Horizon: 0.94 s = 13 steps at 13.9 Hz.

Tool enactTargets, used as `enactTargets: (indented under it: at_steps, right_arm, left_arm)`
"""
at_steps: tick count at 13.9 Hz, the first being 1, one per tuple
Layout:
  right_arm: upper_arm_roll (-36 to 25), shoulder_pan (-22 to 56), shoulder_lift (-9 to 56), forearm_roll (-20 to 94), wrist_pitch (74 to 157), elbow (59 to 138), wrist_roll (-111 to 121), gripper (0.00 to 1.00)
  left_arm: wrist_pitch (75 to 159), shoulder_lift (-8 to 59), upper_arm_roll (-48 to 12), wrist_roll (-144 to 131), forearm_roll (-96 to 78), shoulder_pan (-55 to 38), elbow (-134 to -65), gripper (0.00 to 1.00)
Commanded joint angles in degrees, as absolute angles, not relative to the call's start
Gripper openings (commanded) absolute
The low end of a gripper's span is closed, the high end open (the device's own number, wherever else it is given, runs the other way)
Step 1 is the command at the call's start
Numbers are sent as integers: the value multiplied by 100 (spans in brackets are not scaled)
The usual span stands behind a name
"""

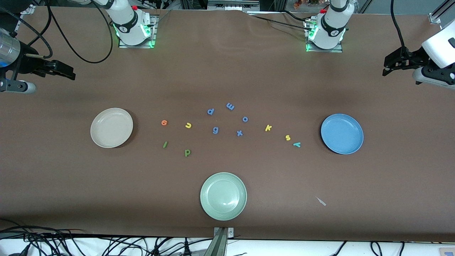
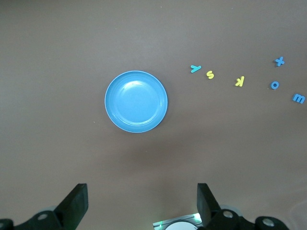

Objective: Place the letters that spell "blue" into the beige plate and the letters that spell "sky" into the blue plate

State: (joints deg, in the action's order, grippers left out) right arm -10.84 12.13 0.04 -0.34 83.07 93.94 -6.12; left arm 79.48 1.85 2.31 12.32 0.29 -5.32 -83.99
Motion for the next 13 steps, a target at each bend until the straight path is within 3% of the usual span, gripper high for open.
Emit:
enactTargets:
  at_steps: [1, 13]
  right_arm:
    - [-1125, 1230, 18, 62, 8323, 9334, -624, 100]
    - [-1143, 1213, 18, 88, 8271, 9352, -554, 100]
  left_arm:
    - [7796, 246, 202, 1178, 185, -554, -8218, 100]
    - [7734, 255, 132, 1178, 185, -545, -8218, 100]
